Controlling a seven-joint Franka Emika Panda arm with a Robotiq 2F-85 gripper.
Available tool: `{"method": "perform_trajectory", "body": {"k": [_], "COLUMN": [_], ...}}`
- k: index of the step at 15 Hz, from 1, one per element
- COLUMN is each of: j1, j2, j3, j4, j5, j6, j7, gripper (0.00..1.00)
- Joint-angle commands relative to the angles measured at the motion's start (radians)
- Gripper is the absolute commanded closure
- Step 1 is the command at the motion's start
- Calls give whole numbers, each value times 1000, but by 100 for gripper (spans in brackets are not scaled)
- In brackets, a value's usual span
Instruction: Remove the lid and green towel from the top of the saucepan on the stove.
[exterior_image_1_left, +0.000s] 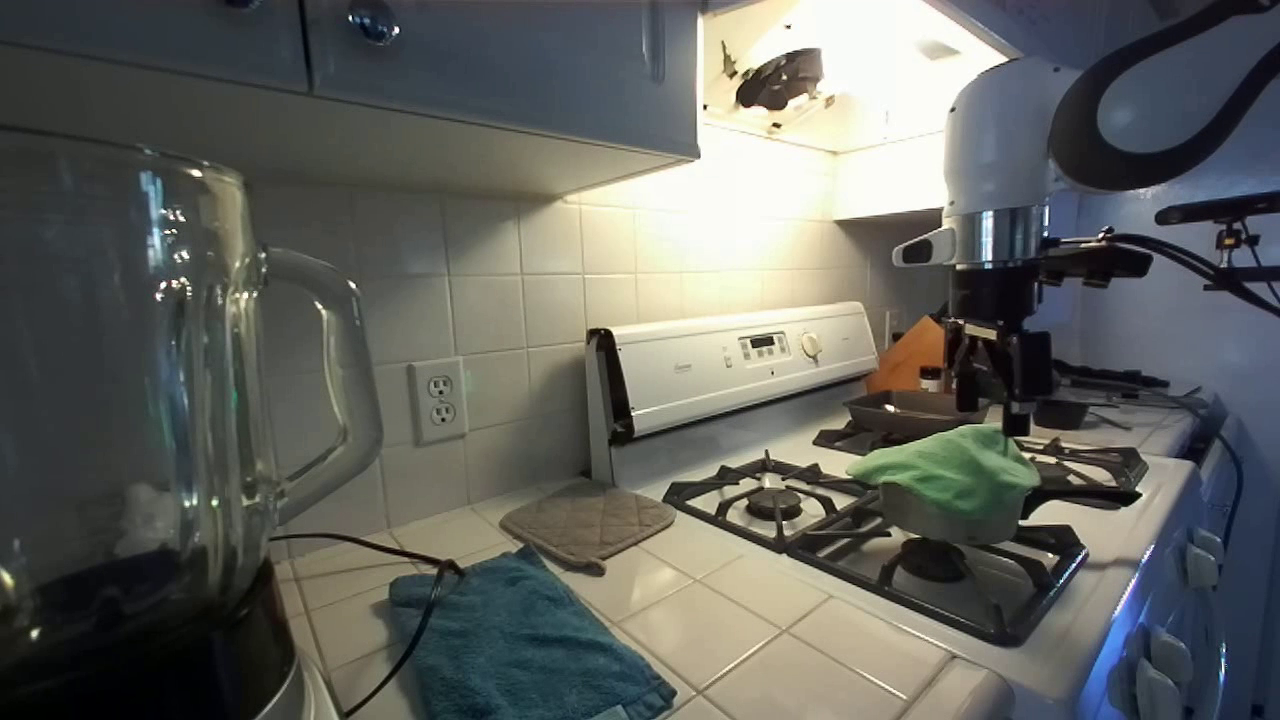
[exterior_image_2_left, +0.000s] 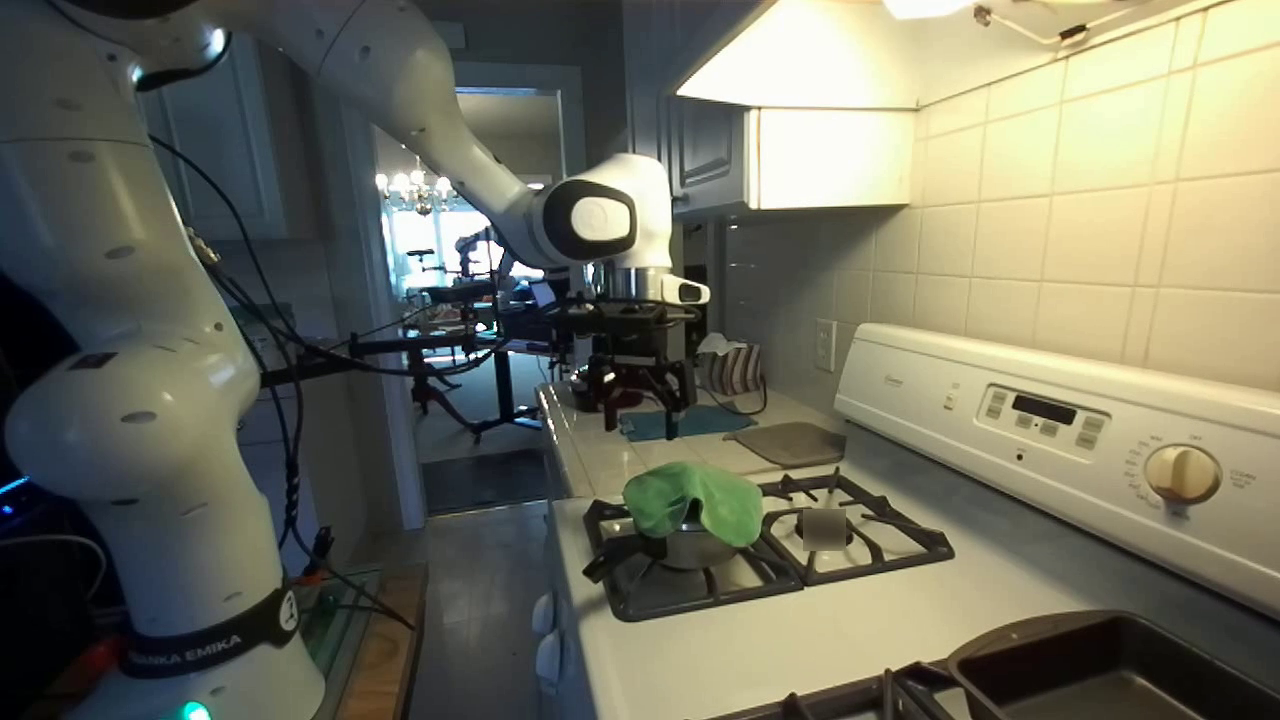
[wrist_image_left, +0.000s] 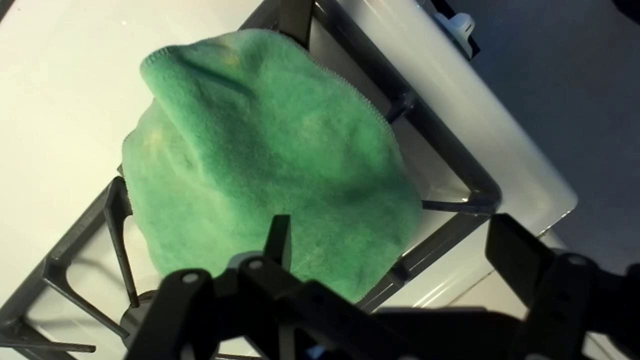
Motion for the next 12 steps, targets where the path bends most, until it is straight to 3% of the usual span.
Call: {"method": "perform_trajectory", "body": {"k": [1,6,12], "j1": [-8,-19,-33], "j2": [8,32,85], "j3": [-10,-31,-30], "j4": [2,10,14], "j5": [17,23,2], "j6": [34,112,105], "j7": [22,6,14], "gripper": [0,0,0]}}
